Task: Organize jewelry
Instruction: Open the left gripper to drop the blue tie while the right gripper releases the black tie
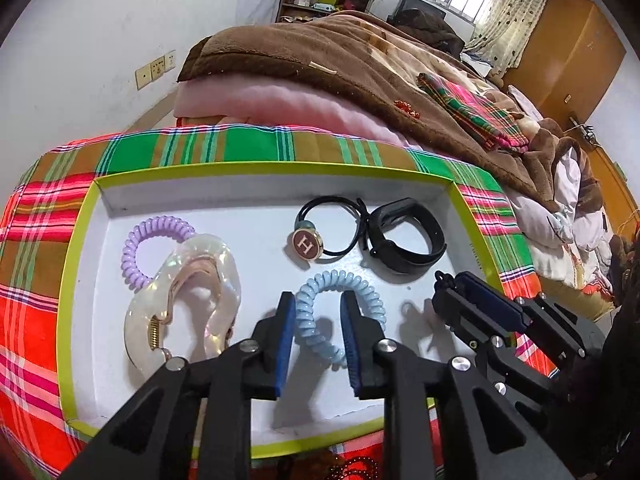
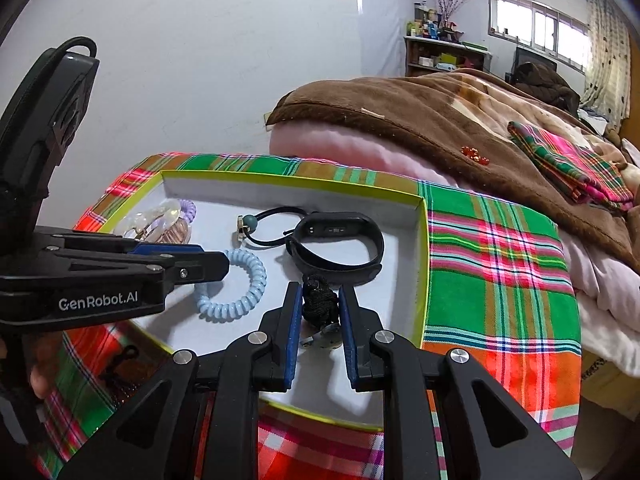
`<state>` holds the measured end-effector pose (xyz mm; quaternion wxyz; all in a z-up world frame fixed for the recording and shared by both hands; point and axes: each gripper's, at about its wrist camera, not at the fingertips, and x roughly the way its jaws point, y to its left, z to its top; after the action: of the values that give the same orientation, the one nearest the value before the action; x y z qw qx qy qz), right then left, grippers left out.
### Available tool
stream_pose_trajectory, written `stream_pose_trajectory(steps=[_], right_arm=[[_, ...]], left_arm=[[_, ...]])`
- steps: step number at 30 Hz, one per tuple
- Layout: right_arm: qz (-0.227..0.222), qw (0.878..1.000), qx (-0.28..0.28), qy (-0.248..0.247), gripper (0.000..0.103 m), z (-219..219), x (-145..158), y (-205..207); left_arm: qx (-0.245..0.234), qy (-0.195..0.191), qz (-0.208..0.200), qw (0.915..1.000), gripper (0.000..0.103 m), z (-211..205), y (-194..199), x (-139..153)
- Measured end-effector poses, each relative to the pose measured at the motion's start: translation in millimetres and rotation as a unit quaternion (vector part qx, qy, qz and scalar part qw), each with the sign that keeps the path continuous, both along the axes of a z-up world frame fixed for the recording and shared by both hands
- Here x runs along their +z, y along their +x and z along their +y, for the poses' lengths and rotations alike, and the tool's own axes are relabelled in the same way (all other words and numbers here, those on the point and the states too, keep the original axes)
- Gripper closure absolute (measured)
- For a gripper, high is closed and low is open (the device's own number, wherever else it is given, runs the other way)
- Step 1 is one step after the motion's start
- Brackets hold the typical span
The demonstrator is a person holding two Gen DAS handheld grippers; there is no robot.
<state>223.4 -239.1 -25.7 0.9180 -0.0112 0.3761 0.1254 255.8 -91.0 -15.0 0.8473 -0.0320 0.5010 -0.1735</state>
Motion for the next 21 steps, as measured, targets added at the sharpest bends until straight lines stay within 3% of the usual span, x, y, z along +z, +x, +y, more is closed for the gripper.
stream_pose_trajectory(steps=[12,21], right_arm=[[0.006,1.0,-0.003,0.017,0.084,-1.6,-0.4,-1.2],[0.005,1.0,-0.016,0.02,0.079,-5.1,2.2,-2.6]], left_arm=[[-0.001,0.006,-0.018,0.9998,0.064,1.8,-8.7,8.9],[0.003,0.002,-0.026,0.9997,0.06,5.8,-12.1,17.7]])
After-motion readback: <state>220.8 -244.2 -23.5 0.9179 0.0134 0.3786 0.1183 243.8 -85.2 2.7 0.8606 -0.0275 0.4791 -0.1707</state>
